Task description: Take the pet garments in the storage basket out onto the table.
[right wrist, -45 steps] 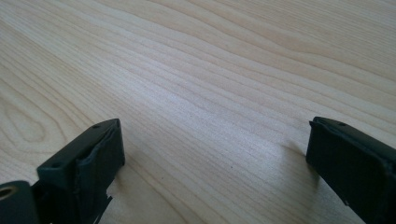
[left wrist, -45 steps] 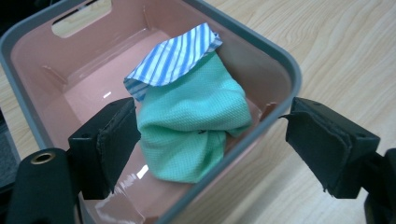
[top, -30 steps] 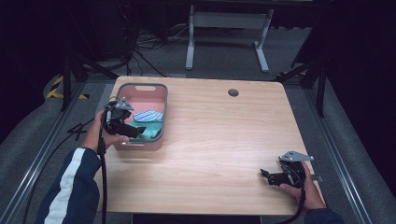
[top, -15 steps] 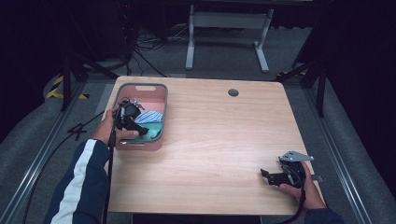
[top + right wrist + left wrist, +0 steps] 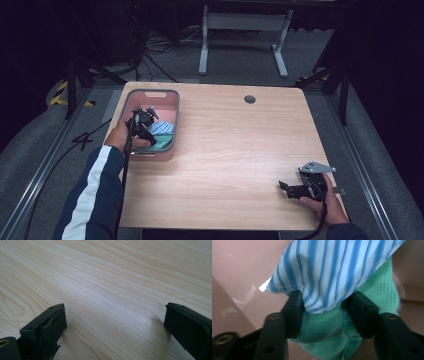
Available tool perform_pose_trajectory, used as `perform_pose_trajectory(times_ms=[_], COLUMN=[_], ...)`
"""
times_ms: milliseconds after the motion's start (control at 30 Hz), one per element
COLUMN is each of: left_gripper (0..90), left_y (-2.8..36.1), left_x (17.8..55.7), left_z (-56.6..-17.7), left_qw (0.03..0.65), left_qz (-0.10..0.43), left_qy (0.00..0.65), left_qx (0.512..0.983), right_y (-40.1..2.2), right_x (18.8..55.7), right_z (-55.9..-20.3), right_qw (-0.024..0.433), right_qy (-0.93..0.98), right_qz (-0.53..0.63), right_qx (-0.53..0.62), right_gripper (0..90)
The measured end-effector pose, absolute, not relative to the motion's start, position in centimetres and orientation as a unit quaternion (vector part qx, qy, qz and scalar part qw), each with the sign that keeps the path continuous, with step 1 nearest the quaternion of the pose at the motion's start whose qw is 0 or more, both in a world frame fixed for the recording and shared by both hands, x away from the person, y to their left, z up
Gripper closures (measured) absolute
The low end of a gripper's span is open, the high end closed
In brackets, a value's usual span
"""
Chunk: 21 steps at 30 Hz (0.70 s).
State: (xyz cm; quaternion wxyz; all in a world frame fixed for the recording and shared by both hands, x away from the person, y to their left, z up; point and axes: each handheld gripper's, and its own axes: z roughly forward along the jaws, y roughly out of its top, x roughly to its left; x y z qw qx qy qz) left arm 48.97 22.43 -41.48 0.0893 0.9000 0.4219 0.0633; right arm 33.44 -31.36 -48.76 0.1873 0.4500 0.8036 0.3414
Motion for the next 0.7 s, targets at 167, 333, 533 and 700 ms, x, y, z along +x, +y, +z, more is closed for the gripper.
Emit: perform_pose_trajectory(times_ms=[167,333,533,700], left_gripper=[72.2,78.7,79.2,79.4], left_y=[22.6,23.1,23.2,23.4], left_x=[48.8,48.4,48.0,47.6], left_z=[-41.2,-40.3,-39.6,-38.8], left_qw=[0.096,0.115,0.134,0.166], left_qz=[0.059,0.083,0.098,0.124], left_qy=[0.416,0.414,0.413,0.419], left_qx=[0.902,0.899,0.895,0.884], right_y=[-31.4,-31.4,-31.4,-31.4], right_x=[33.4,33.4,33.4,33.4], right_z=[-48.8,-48.8,-48.8,-48.8], right_qw=[0.187,0.187,0.187,0.187], right_qy=[0.803,0.804,0.803,0.804], right_qz=[0.341,0.341,0.341,0.341], right_qx=[0.450,0.450,0.450,0.450], right_gripper=[4.6,4.6,4.6,4.6])
